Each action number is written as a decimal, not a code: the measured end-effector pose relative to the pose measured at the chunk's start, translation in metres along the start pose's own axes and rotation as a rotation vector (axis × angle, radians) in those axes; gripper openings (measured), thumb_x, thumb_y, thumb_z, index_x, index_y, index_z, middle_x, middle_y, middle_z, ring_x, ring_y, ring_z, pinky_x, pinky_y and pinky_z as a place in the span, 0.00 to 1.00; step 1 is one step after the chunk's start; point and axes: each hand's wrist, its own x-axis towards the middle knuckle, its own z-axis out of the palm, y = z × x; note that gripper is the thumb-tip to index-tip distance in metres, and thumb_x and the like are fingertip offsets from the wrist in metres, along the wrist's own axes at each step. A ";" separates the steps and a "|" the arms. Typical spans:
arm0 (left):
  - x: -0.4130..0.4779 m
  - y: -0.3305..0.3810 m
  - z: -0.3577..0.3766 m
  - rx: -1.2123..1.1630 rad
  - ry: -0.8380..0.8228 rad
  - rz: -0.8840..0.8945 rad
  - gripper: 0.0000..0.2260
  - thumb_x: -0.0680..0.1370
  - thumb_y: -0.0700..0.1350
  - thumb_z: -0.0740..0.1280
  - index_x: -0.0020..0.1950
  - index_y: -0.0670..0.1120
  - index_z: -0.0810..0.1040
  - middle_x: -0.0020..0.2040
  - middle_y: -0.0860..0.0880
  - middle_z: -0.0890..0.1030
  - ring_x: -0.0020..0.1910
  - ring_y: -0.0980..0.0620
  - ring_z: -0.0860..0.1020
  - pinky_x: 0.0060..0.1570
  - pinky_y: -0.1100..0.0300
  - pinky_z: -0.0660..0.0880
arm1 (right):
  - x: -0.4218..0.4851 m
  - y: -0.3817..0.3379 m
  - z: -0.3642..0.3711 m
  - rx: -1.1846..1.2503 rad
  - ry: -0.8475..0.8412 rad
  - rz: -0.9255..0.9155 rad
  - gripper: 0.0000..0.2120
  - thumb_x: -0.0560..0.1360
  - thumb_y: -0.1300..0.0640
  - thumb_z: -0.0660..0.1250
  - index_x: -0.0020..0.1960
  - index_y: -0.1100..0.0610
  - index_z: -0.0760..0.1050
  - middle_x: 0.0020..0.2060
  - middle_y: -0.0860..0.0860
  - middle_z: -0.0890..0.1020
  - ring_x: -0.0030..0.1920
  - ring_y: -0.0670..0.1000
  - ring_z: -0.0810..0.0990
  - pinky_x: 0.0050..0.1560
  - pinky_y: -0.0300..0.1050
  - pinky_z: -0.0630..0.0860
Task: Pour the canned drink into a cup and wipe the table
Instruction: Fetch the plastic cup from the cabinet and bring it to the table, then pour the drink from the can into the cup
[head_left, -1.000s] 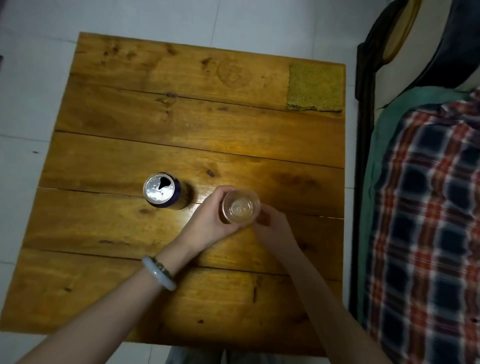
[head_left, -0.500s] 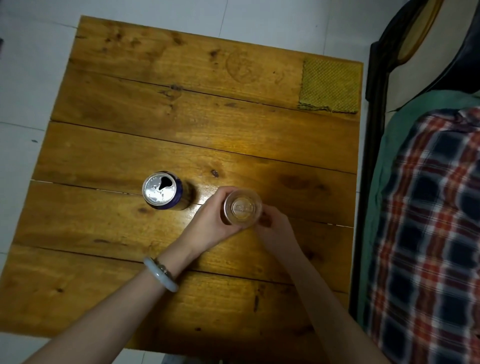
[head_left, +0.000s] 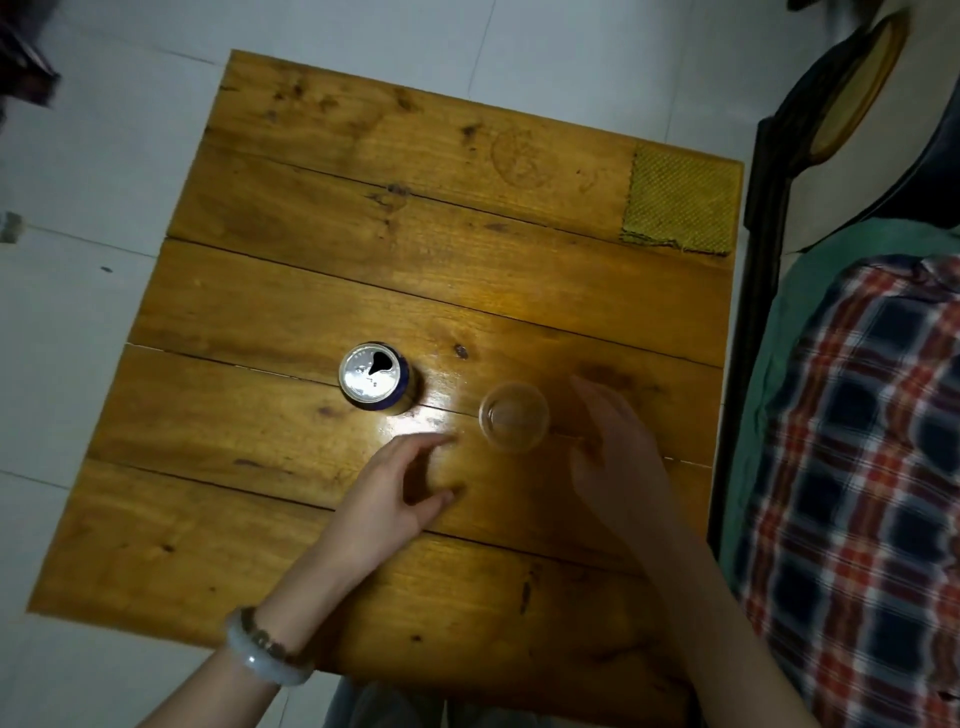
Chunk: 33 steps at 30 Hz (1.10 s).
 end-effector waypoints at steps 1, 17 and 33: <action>-0.009 0.002 -0.008 -0.026 0.013 -0.023 0.20 0.71 0.44 0.74 0.57 0.62 0.73 0.57 0.61 0.77 0.59 0.63 0.73 0.59 0.65 0.69 | 0.000 -0.012 -0.001 0.002 0.027 -0.045 0.27 0.72 0.69 0.63 0.71 0.58 0.65 0.67 0.53 0.70 0.64 0.43 0.65 0.64 0.36 0.61; 0.035 -0.030 -0.057 -0.349 0.283 -0.134 0.24 0.76 0.27 0.57 0.68 0.48 0.67 0.64 0.52 0.72 0.66 0.56 0.70 0.67 0.62 0.65 | 0.008 -0.085 0.142 0.427 -0.149 0.219 0.37 0.71 0.68 0.61 0.76 0.51 0.52 0.74 0.48 0.61 0.72 0.48 0.62 0.71 0.50 0.62; 0.013 -0.035 -0.039 -0.576 0.238 -0.184 0.32 0.73 0.24 0.56 0.67 0.56 0.64 0.68 0.59 0.68 0.70 0.59 0.65 0.73 0.53 0.58 | 0.040 -0.071 0.131 0.417 -0.140 0.102 0.34 0.69 0.75 0.56 0.73 0.57 0.61 0.69 0.51 0.70 0.69 0.44 0.66 0.62 0.23 0.60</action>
